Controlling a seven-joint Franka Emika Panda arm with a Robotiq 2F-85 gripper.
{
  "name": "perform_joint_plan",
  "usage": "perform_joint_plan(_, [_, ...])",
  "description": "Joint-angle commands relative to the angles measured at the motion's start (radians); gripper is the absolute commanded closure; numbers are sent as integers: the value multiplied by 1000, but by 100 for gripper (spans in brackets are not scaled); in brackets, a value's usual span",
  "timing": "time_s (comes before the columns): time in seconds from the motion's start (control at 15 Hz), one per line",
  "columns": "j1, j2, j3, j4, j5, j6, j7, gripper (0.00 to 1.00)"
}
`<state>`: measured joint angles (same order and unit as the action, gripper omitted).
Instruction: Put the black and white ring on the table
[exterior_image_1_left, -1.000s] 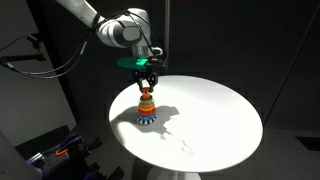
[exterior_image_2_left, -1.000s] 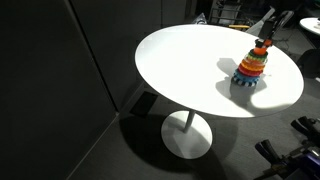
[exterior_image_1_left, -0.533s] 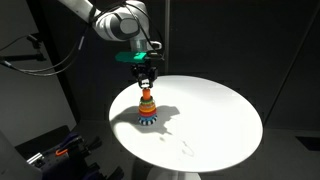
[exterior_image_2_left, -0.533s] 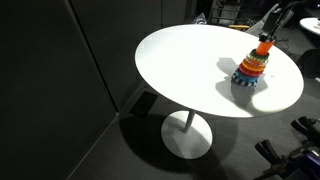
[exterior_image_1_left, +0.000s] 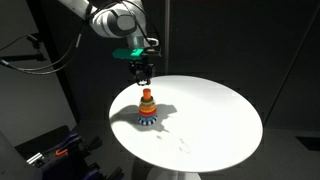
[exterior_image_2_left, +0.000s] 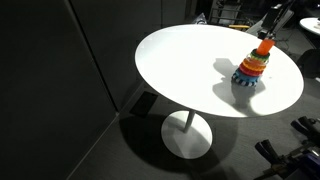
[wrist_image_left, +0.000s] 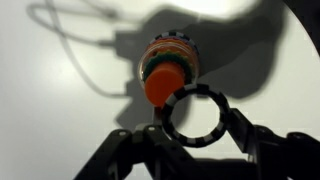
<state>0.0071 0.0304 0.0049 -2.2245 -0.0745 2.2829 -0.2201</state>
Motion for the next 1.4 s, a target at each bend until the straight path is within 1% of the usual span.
perform_joint_plan(0.0, [14, -8, 16, 16, 16, -32, 30, 59])
perform_joint_plan(0.6, [48, 17, 50, 7, 37, -24, 43, 59])
perform_joint_plan(1.07, [58, 45, 66, -1, 42, -20, 32, 59])
perform_joint_plan(1.13, [55, 48, 62, -3, 25, -11, 27, 59])
perform_joint_plan(1.2, [56, 51, 64, -3, 25, -11, 27, 34])
perform_joint_plan(1.33, [56, 53, 64, -3, 25, -11, 27, 34])
